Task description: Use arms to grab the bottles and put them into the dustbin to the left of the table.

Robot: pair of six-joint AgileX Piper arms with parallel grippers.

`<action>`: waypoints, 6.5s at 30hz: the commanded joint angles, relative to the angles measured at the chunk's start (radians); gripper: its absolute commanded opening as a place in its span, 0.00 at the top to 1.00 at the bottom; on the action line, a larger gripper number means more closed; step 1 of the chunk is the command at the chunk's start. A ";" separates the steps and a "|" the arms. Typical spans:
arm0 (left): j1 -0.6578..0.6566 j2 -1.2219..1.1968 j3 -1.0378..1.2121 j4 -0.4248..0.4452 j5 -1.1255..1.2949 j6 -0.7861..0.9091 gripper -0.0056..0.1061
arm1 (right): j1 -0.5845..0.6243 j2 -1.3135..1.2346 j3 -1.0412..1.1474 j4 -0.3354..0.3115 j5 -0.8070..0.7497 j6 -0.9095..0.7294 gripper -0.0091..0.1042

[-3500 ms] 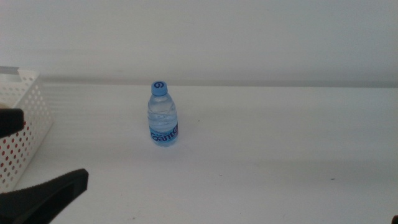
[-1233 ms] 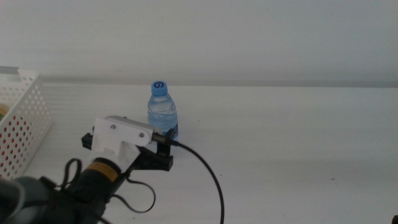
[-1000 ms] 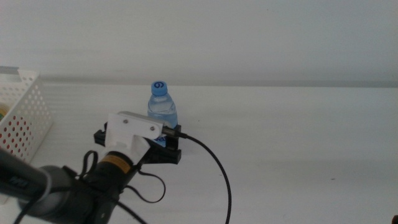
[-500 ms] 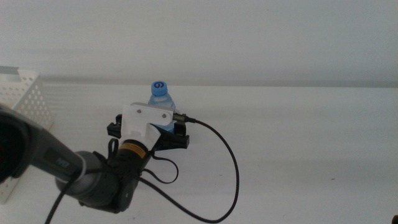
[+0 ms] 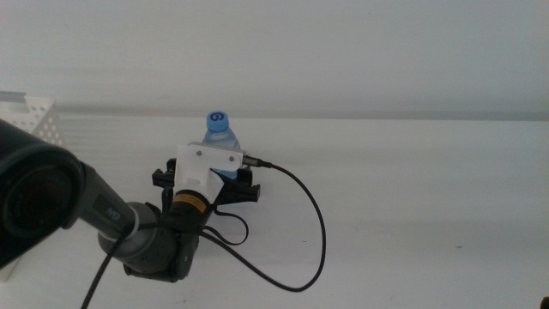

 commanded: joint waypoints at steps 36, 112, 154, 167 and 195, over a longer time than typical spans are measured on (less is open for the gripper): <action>0.040 -0.996 0.346 -0.906 0.762 1.110 0.97 | -0.001 -0.003 0.003 -0.015 -0.009 -0.002 0.10; 0.997 -0.268 -0.688 0.216 2.078 0.601 0.67 | -0.001 -0.003 0.003 -0.015 -0.009 0.000 0.10; -0.030 -1.517 -0.079 0.501 1.817 -0.037 0.11 | -0.001 -0.003 0.003 -0.015 -0.009 -0.002 0.10; -0.030 -1.520 -0.079 0.495 1.688 -0.035 0.11 | -0.001 -0.003 0.003 -0.012 -0.009 -0.002 0.10; 0.156 -1.592 0.075 0.540 1.428 -0.032 0.11 | -0.030 -0.005 0.167 -0.012 -0.343 -0.002 0.10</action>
